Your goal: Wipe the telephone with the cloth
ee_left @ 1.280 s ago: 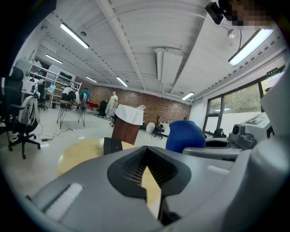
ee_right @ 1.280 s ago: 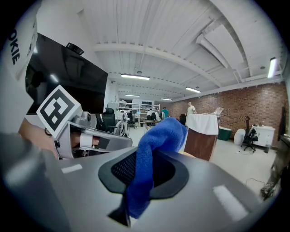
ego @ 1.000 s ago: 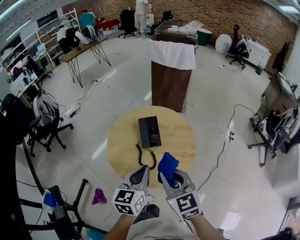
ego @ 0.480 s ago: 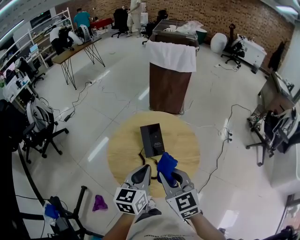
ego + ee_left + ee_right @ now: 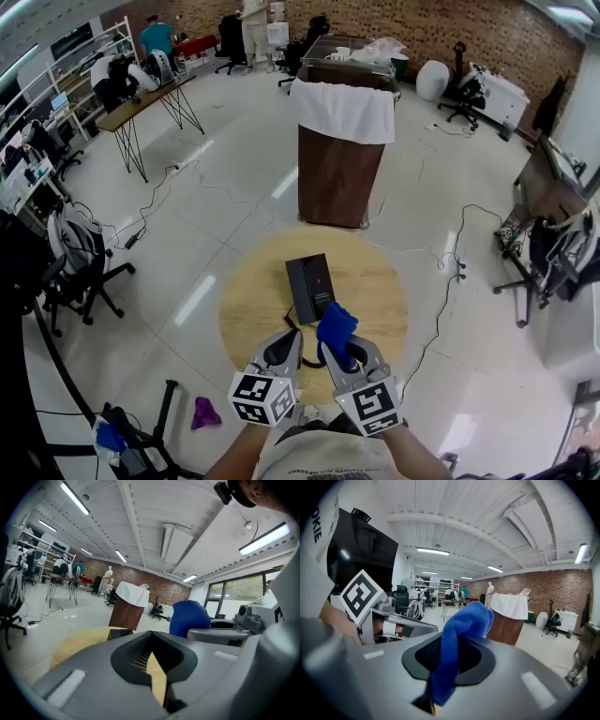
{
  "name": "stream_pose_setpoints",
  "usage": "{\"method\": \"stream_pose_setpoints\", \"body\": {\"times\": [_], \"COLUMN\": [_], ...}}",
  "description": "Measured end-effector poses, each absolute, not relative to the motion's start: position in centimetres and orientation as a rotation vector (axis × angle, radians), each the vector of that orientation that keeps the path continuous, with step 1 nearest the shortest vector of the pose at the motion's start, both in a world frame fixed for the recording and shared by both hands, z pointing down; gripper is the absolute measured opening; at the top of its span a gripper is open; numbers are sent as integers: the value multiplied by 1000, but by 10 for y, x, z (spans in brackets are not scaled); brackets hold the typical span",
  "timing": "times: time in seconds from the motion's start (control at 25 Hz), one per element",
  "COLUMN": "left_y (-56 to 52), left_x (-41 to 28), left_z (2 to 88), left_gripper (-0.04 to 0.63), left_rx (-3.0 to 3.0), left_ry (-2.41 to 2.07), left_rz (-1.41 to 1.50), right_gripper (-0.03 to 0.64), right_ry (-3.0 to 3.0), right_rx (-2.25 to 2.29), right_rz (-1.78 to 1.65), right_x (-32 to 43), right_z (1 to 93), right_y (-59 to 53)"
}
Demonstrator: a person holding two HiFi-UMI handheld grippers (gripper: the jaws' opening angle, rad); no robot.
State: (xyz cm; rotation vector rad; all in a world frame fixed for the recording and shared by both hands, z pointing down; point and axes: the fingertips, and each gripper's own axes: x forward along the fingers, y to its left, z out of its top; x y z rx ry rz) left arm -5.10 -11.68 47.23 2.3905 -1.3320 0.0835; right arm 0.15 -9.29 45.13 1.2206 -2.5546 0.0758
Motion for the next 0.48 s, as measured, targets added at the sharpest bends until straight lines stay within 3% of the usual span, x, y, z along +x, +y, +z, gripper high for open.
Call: {"method": "stream_pose_setpoints", "body": {"times": [0.48], "left_y": [-158], "left_x": [-51], "left_z": [500], "left_gripper": [0], "left_rx": [2336], "left_ry": [-1250], "left_rz": [107], "right_gripper": [61], "right_ry": [-2555], "right_rx": [1212], "right_rz": [88], "right_x": [5], "right_z": [457], "right_y": [-123]}}
